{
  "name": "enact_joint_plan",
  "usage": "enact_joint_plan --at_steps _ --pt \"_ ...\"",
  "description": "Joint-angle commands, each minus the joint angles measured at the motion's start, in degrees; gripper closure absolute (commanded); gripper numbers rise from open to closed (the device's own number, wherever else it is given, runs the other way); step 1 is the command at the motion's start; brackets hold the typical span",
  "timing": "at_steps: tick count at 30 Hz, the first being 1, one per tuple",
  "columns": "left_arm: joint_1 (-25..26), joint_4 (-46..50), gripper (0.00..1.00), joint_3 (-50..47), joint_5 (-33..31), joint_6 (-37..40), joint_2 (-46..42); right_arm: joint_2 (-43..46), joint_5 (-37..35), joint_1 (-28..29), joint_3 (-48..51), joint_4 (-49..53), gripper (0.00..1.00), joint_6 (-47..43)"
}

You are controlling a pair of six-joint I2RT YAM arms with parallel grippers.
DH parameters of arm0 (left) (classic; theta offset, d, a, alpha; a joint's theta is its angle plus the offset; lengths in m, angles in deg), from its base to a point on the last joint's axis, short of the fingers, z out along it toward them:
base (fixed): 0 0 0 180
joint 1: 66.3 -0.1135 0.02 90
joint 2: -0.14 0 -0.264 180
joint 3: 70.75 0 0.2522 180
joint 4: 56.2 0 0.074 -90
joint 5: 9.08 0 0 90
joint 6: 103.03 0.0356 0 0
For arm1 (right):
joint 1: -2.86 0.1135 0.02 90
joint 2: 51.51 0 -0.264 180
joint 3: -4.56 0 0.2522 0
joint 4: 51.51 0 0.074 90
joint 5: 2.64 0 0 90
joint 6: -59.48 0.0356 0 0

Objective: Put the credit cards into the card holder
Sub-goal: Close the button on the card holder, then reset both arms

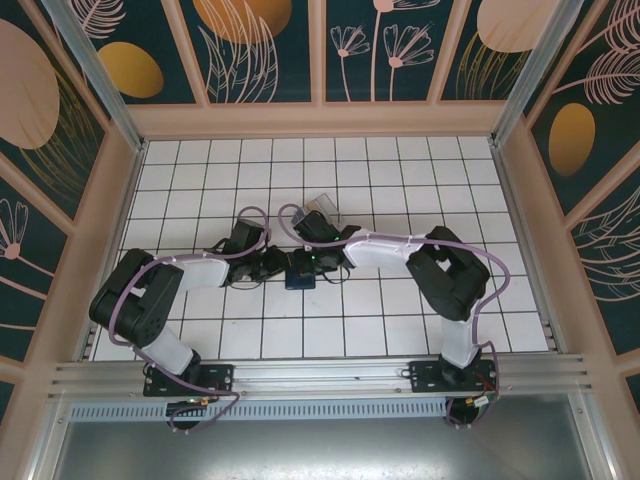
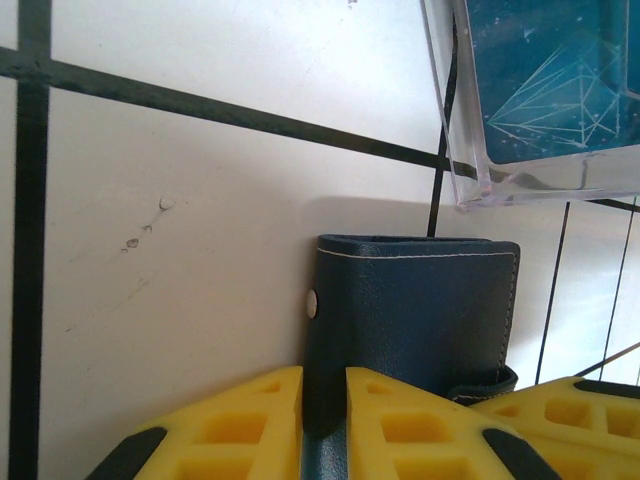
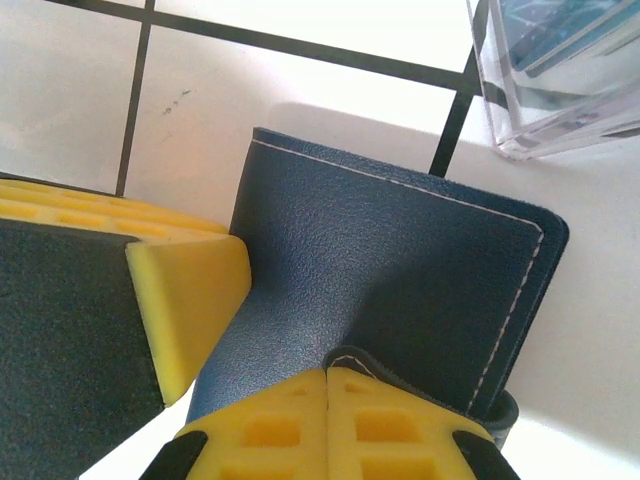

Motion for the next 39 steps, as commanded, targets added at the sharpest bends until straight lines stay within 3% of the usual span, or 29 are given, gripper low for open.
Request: enact_joint_plan --at_steps 1,6,14,16,21,23,24,25,31,35,38,39 --pt "0.5 2.5 0.81 -1.5 0.5 -0.3 1.3 -6.2 -1.8 -1.6 3.3 2.3 1.0 0.8" --pt "0.5 4.4 0.81 -0.1 -0.9 1.6 0.0 -2.7 -2.0 -0.7 3.9 -0.3 0.99 -0.6" --pt "-0.5 12.5 0.75 4.8 -8.8 3.7 -9.1 14.5 -8.4 0.1 7.0 -8.2 0.69 -4.0" --pt "-0.7 16.3 0.65 8.1 -13.2 5.9 -12.6 18.7 -11.3 0.0 7.5 -8.4 0.58 -5.5" --pt "-2.3 20.0 0.37 12.2 -23.3 7.3 -22.0 33.5 -21.2 -0.1 15.0 -16.7 0.5 -10.9" --pt "-2.4 18.7 0.26 11.4 -29.3 7.8 -26.2 41.5 -24.7 -0.6 20.0 -21.1 0.37 -14.0" --pt "-2.4 17.4 0.17 10.3 -32.9 8.4 -28.5 46.2 -25.8 -0.9 22.7 -23.3 0.03 -16.0" --pt "-2.4 15.6 0.02 8.6 -36.7 9.0 -30.5 50.9 -27.6 -1.1 25.4 -25.2 0.01 -17.4" --pt "-2.4 5.1 0.01 -2.1 -58.0 9.4 -41.7 71.3 -45.1 -6.6 39.4 -28.7 0.01 -21.8" --pt "-2.4 -7.9 0.01 -10.7 -63.1 14.8 -44.6 76.3 -44.9 -16.6 46.2 -27.5 0.01 -19.8" --pt "-2.4 -15.6 0.01 -14.4 -68.8 21.4 -41.5 75.5 -41.9 -21.3 52.8 -33.2 0.01 -29.1" --pt "-2.5 -19.2 0.01 -15.6 -69.1 27.0 -40.1 74.6 -42.2 -22.5 54.8 -35.5 0.01 -31.0"
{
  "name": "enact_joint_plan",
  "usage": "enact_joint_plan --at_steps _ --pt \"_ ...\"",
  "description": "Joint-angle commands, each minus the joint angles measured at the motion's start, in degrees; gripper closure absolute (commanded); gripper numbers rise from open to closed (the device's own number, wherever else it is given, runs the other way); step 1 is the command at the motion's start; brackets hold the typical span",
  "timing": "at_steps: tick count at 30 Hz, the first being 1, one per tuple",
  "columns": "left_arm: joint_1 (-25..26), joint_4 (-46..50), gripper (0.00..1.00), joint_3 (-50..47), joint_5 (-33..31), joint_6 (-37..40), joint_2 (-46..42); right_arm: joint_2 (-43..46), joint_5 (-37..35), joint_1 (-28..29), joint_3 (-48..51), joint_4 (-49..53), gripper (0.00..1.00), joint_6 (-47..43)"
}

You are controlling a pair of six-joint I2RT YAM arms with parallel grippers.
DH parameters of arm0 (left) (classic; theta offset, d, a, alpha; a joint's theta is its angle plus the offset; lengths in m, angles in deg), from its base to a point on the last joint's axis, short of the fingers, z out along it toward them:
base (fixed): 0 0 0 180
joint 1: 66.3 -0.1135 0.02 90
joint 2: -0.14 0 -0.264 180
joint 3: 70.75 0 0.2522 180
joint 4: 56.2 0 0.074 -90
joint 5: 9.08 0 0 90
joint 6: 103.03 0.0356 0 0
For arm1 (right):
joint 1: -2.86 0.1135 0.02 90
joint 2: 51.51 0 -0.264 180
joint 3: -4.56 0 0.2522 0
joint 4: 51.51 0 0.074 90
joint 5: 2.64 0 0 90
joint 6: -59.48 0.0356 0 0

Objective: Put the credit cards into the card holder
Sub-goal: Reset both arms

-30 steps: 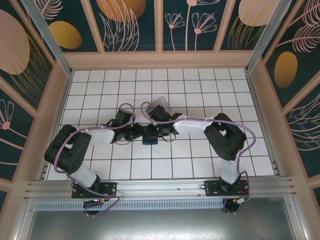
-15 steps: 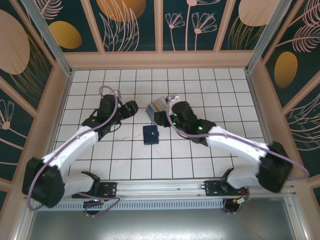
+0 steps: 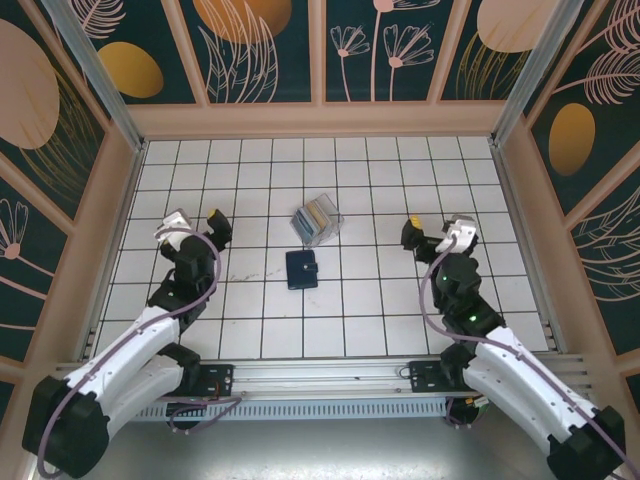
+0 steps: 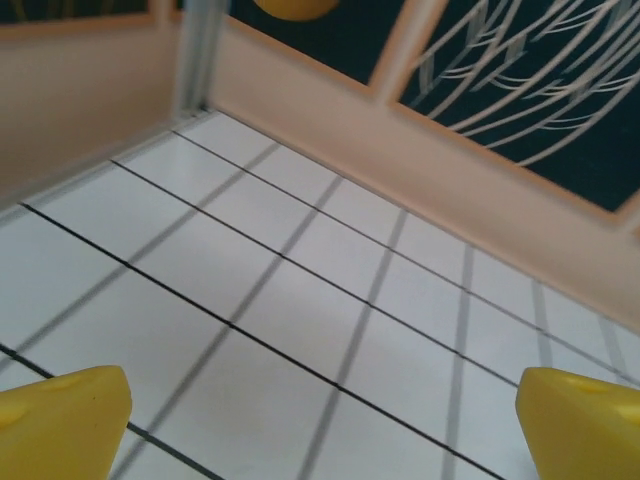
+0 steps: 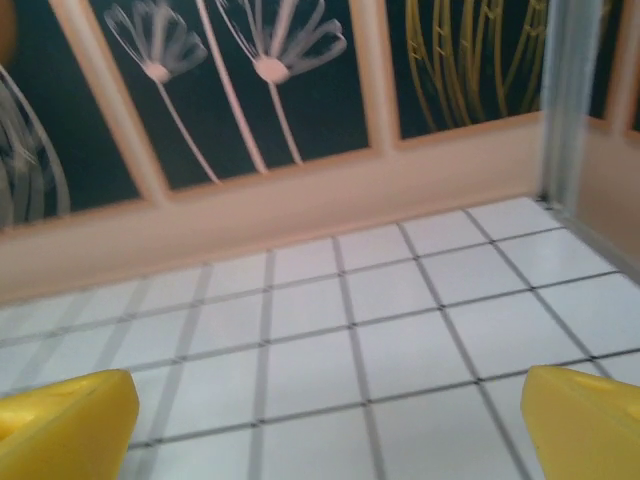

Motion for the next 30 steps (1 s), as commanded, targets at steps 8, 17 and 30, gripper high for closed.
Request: enact_joint_plan --at_steps 8,17,30 --pt "-8.4 -41.2 0.01 -12.2 8.0 31.3 14.4 -6.5 14.9 -19.5 17.0 -31.3 0.01 -7.1" --pt "-16.6 -45.8 0.01 -11.4 20.9 34.2 22.9 -28.0 25.8 -32.1 14.1 -44.4 0.02 -7.6" --pt "-24.5 -60.8 0.01 -10.1 30.8 26.3 36.8 -54.7 29.0 -31.4 5.8 -61.3 0.01 -6.6"
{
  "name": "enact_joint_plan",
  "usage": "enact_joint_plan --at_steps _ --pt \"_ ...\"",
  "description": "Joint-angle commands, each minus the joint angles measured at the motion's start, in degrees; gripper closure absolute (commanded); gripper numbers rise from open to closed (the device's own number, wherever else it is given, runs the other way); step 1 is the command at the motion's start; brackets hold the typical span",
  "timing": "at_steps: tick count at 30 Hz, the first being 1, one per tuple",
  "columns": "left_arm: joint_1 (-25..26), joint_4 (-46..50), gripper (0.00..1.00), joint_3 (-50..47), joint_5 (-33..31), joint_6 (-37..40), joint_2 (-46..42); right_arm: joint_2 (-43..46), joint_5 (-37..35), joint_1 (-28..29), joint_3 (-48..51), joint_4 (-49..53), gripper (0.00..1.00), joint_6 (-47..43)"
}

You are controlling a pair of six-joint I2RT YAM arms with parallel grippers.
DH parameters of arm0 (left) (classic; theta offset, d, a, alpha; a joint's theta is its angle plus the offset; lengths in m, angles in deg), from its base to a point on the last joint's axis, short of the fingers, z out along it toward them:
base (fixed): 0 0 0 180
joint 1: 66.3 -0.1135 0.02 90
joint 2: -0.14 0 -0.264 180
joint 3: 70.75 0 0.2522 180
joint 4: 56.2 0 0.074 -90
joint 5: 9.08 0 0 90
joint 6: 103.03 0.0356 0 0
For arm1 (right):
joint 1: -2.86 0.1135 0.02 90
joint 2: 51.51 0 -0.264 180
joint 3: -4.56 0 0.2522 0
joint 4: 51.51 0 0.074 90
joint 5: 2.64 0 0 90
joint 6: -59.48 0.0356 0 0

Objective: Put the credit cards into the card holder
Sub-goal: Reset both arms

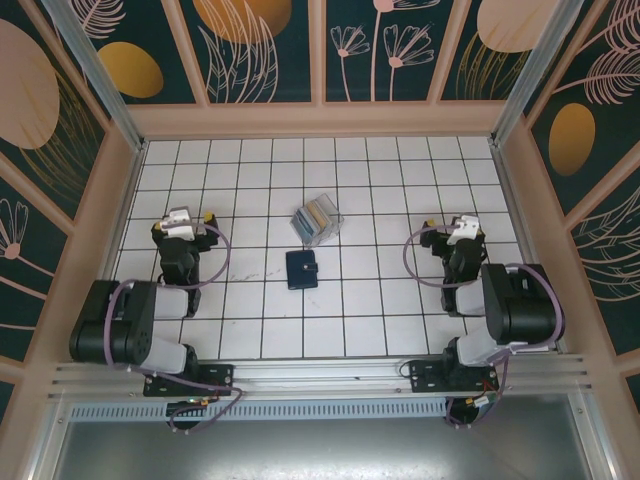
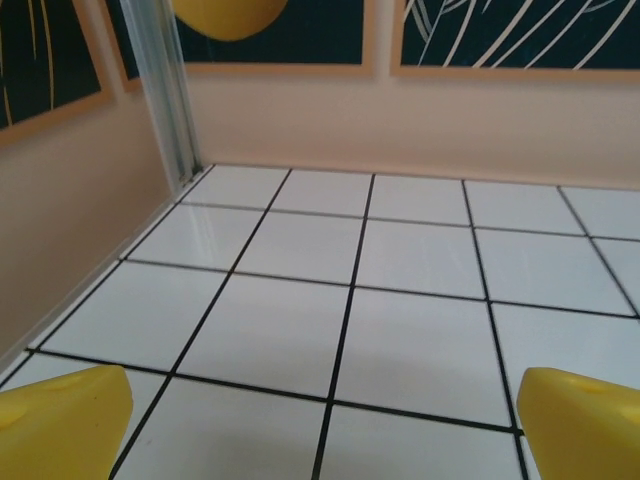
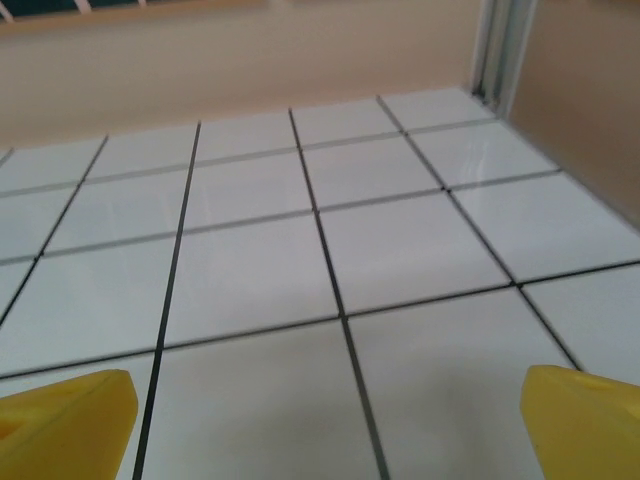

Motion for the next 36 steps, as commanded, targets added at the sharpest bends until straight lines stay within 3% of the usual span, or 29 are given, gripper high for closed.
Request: enact_joint_plan --at_steps 1,36 --pt "-1.0 -4.2 0.01 0.1 2.2 -2.7 1.6 0.3 2.3 -0.4 -0.8 -5.4 0.01 0.6" --pt "-1.0 -4.7 0.01 0.0 2.0 -2.4 1.8 0.0 4.3 -1.5 -2.9 -1.7 0.01 1.2"
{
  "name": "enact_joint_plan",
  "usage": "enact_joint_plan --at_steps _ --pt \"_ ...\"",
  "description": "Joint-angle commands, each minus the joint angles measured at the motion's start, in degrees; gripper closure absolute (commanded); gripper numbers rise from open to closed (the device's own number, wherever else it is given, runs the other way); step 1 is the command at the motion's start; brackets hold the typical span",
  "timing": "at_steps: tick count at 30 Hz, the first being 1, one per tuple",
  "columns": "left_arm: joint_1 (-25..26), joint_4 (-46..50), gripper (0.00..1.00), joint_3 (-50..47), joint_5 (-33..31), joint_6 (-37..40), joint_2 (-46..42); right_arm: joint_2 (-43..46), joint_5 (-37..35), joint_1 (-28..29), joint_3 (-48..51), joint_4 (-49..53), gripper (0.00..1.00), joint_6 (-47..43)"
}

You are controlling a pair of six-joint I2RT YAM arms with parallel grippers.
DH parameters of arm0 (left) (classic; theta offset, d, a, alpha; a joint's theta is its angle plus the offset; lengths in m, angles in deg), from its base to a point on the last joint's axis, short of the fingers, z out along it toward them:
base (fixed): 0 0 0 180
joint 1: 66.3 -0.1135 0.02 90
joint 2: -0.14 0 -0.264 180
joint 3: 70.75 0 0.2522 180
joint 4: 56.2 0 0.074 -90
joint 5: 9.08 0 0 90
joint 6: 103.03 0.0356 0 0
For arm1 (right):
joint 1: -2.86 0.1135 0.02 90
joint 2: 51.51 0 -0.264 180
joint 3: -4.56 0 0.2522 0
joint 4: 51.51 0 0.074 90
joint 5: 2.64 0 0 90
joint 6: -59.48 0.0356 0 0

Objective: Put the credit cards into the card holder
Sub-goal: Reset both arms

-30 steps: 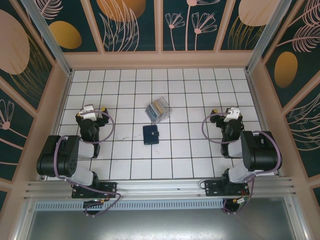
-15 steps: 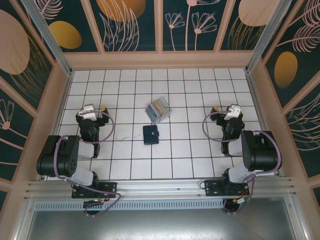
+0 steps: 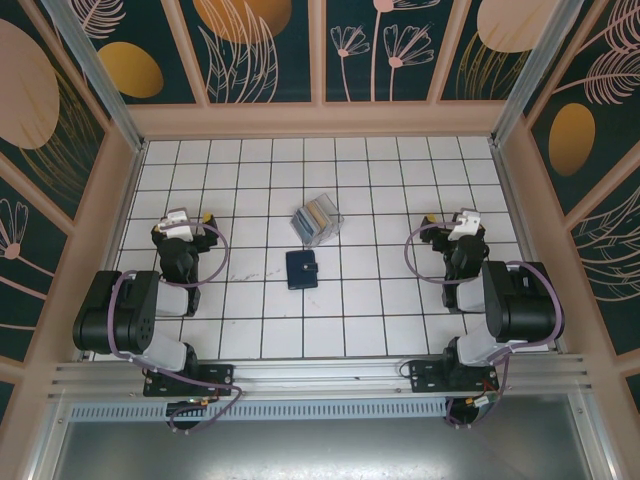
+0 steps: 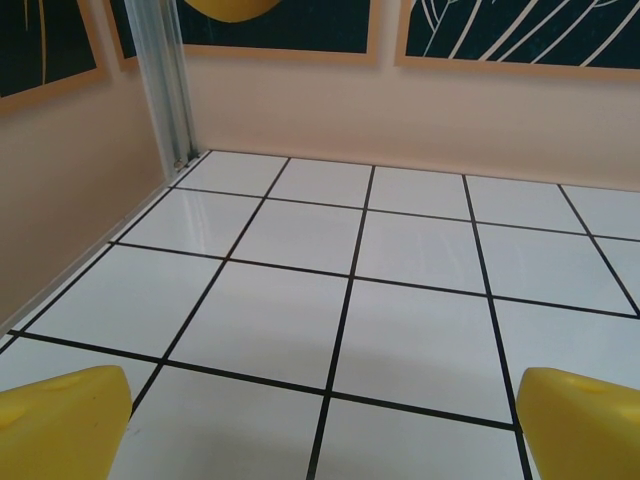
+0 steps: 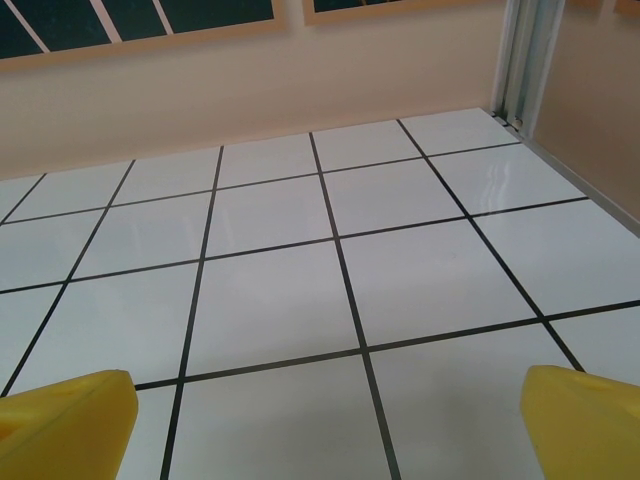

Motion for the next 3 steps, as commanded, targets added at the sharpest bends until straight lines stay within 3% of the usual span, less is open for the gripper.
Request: enact_joint_plan --at_steps 1,3 --pt "-0.2 -2.9 0.01 0.0 0.6 -0.8 -0.3 0.1 1.3 -0.4 -1.2 -0.8 0.01 0.6" --pt "-0.2 -2.9 0.01 0.0 0.7 -0.8 -0.2 0.2 1.3 -0.5 -1.1 -1.0 0.01 0.6"
